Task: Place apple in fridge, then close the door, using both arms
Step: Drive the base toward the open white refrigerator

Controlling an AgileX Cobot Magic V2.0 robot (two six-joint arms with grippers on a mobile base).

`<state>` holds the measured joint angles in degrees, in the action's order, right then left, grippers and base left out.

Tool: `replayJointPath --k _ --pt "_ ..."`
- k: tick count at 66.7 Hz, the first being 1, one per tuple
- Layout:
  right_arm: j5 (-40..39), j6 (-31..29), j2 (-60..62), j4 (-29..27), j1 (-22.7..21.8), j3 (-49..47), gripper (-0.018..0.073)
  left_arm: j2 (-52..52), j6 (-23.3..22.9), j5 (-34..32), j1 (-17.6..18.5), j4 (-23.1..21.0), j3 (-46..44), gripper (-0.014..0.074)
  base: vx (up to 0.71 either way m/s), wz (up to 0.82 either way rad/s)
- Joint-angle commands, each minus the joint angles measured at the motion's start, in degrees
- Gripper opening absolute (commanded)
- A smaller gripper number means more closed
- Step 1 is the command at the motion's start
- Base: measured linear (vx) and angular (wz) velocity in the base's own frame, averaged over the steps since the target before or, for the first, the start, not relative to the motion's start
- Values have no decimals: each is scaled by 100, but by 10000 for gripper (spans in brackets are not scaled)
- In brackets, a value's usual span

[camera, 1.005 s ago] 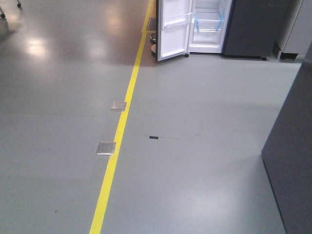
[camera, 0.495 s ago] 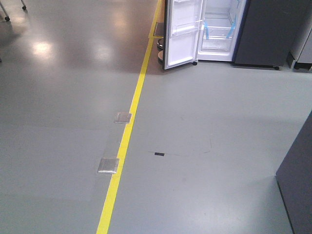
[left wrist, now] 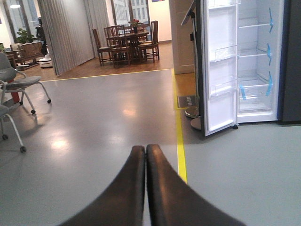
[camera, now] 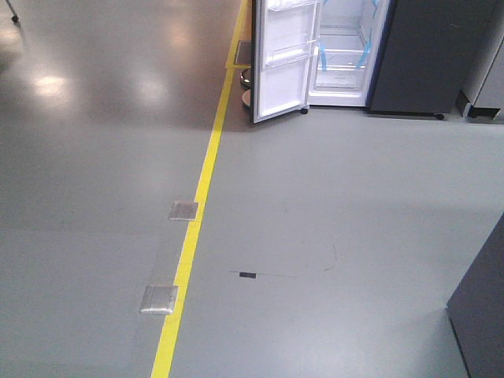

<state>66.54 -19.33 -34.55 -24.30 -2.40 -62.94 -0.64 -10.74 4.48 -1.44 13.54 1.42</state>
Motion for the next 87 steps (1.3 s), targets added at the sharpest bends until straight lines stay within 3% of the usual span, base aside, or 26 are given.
replayJointPath --k 1,87 --pt "-379 -39 -46 -146 -24 -131 78 -85 -21 -399 33 -44 158 -6 30 -11" --pt "-374 -39 -46 -146 -24 -131 78 -85 -21 -399 33 -44 158 -6 28 -4"
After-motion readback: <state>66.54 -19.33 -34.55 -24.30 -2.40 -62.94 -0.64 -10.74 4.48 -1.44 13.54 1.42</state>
